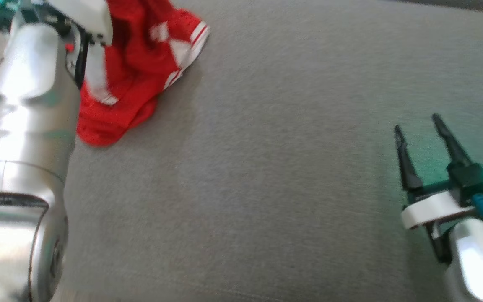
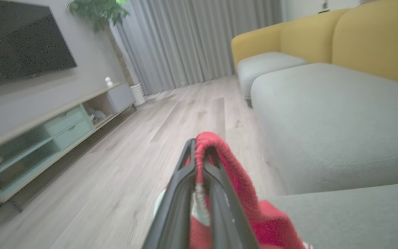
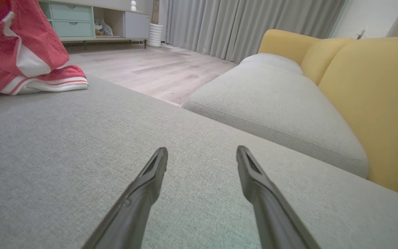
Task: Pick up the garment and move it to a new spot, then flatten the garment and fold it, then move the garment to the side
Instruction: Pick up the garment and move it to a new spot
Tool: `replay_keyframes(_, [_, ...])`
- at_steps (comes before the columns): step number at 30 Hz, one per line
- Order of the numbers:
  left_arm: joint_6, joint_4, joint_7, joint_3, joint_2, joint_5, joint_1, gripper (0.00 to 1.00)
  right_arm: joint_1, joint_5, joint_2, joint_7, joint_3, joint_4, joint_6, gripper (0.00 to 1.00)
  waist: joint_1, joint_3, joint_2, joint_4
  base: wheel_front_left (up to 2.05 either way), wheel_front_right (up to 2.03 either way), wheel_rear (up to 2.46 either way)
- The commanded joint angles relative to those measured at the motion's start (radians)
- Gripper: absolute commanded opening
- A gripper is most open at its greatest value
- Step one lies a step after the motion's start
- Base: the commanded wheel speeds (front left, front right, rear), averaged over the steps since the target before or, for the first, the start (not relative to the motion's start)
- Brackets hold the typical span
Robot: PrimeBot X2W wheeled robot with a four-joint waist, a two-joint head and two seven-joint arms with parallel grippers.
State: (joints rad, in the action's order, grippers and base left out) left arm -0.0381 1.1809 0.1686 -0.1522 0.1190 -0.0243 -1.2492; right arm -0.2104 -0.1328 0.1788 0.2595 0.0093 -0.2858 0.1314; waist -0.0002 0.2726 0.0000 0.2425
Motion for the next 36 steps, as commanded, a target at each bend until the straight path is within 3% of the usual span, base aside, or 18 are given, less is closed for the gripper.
replay_keyframes(1, [-0.009,-0.044,0.010,-0.006,0.045,0.014,-0.064,0.00,0.019,0.006,-0.011,0.002,0.023,0.024,-0.001,1.00,0.0002,-0.079,0.0000,-0.082,0.00,0.00,0.00])
replay_keyframes(10, [-0.066,-0.136,0.030,-0.114,-0.024,0.048,-0.133,0.00,0.089,0.034,-0.100,0.002,0.036,0.033,-0.001,1.00,0.0002,-0.237,0.0000,-0.301,0.00,0.00,0.00])
replay_keyframes(20, [-0.091,-0.201,0.010,-0.118,-0.068,-0.181,-0.125,0.00,0.161,0.056,-0.128,0.002,0.067,0.041,-0.001,1.00,0.0002,-0.300,0.0000,-0.539,0.00,0.00,0.00])
replay_keyframes(24, [-0.092,-0.229,-0.024,-0.262,-0.068,-0.350,-0.013,0.00,0.162,0.100,-0.128,0.002,0.099,0.047,-0.001,1.00,0.0002,-0.271,0.0000,-0.595,0.00,0.00,0.00])
replay_keyframes(29, [-0.090,-0.171,0.032,-0.387,-0.069,-0.357,0.147,0.00,0.124,0.148,-0.128,0.002,0.141,0.052,-0.001,1.00,0.0002,-0.190,0.0000,-0.643,0.00,0.00,0.00])
replay_keyframes(30, [-0.089,-0.152,0.050,-0.400,-0.069,-0.347,0.177,0.09,0.117,0.154,-0.128,0.002,0.148,0.052,-0.001,1.00,0.0002,-0.175,0.0000,-0.648,0.00,0.00,0.00])
replay_keyframes(31, [-0.080,-0.132,0.063,-0.403,-0.067,-0.344,0.203,0.88,0.109,0.159,-0.128,0.002,0.153,0.053,-0.001,1.00,0.0002,-0.161,0.0000,-0.651,0.00,0.00,0.00])
replay_keyframes(32, [-0.068,-0.119,0.075,-0.407,-0.062,-0.335,0.223,1.00,0.103,0.164,-0.128,0.002,0.156,0.054,-0.001,1.00,0.0002,-0.150,0.0000,-0.652,0.00,0.00,0.00])
replay_keyframes(36, [0.012,-0.207,0.092,-0.378,-0.043,-0.310,0.323,1.00,0.097,0.173,-0.128,0.002,0.138,0.052,-0.001,1.00,0.0002,-0.125,0.0000,-0.615,0.00,0.00,0.00])
